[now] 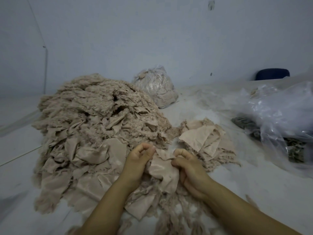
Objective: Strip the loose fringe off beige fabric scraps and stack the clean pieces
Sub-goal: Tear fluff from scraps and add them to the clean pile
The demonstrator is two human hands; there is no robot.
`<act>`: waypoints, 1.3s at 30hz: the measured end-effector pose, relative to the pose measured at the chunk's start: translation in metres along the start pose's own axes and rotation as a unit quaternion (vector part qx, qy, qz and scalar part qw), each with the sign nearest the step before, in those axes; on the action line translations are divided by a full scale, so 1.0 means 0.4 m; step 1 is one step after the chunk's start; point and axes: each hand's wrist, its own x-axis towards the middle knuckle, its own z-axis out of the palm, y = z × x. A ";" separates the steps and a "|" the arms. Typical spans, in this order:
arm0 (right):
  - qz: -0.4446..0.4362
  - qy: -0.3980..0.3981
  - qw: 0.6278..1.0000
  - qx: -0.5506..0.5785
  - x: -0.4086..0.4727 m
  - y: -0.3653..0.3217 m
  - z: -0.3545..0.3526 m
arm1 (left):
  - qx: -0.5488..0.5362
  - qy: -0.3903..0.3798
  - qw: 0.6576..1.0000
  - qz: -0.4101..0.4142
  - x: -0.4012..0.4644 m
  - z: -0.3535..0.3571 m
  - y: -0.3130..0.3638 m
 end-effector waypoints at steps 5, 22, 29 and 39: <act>0.047 -0.098 0.993 -0.047 -0.010 0.003 0.030 | 0.061 -0.047 0.997 0.014 -0.015 0.020 0.002; -0.191 0.241 0.935 -0.177 0.044 -0.046 -0.010 | 0.039 -0.076 0.994 -0.063 -0.032 0.013 0.003; -0.208 0.251 0.932 -0.160 0.069 -0.044 -0.027 | 0.032 -0.043 0.996 -0.073 -0.024 0.003 -0.010; -0.231 0.290 0.900 -0.231 0.152 -0.152 -0.093 | 0.049 -0.033 0.998 -0.004 -0.021 0.003 -0.020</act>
